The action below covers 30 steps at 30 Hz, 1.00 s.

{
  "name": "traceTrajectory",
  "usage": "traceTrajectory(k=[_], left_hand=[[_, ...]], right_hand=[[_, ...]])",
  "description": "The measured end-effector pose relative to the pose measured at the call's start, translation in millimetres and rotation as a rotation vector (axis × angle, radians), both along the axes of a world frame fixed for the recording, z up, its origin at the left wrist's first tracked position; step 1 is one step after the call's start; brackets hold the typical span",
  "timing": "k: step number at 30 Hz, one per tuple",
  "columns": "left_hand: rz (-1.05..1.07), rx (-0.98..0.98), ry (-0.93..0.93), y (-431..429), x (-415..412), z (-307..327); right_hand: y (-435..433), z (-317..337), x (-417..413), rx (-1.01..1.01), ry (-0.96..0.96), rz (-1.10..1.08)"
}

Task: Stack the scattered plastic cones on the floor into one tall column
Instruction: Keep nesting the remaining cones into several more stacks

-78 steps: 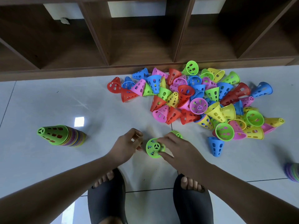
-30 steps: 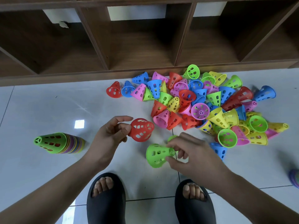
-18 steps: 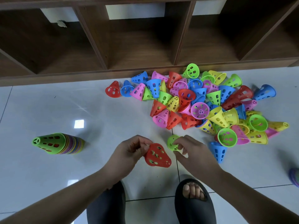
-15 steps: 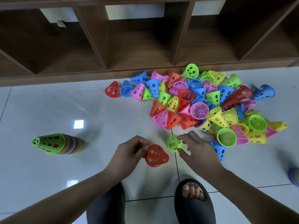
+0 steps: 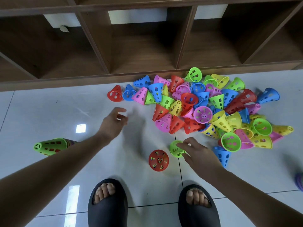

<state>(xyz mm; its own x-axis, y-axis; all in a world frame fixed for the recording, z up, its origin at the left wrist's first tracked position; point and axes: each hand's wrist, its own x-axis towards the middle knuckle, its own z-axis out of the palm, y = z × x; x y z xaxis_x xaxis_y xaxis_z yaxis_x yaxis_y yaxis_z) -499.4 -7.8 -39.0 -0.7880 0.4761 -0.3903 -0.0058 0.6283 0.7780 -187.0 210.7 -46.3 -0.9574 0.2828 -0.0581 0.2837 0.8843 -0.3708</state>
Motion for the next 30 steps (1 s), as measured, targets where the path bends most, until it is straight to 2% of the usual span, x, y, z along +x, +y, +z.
traceTrajectory(k=[4, 7, 10, 13, 17, 23, 26, 30], left_hand=[[0.054, -0.019, 0.060, 10.0, -47.2, 11.0], [-0.017, -0.050, 0.148, 23.0, -65.0, 29.4], [-0.084, -0.132, 0.121, 30.5, -76.3, 31.5], [-0.081, -0.132, 0.101, 23.5, -77.8, 24.3], [0.058, -0.105, 0.121, 6.7, -73.7, 13.2], [0.188, -0.001, 0.112, -15.5, -53.4, 10.9], [0.251, 0.068, 0.066, -20.6, -34.8, 25.3], [0.254, 0.180, 0.000, -26.9, -3.2, 47.8]], right_hand=[[-1.5, -2.6, 1.3, 0.000, -0.003, 0.027], [-2.3, 3.9, 0.7, -0.029, -0.007, 0.022], [-0.5, -3.5, 4.1, 0.031, 0.057, 0.090], [4.2, -9.1, 6.5, -0.046, 0.055, -0.012], [5.8, 11.9, 3.1, -0.156, 0.075, -0.140], [-7.1, 68.1, -8.5, -0.295, 0.254, -0.263], [-20.0, 93.7, -14.9, -0.352, 0.320, -0.251], [-36.5, 110.8, -18.3, -0.373, 0.291, -0.112]])
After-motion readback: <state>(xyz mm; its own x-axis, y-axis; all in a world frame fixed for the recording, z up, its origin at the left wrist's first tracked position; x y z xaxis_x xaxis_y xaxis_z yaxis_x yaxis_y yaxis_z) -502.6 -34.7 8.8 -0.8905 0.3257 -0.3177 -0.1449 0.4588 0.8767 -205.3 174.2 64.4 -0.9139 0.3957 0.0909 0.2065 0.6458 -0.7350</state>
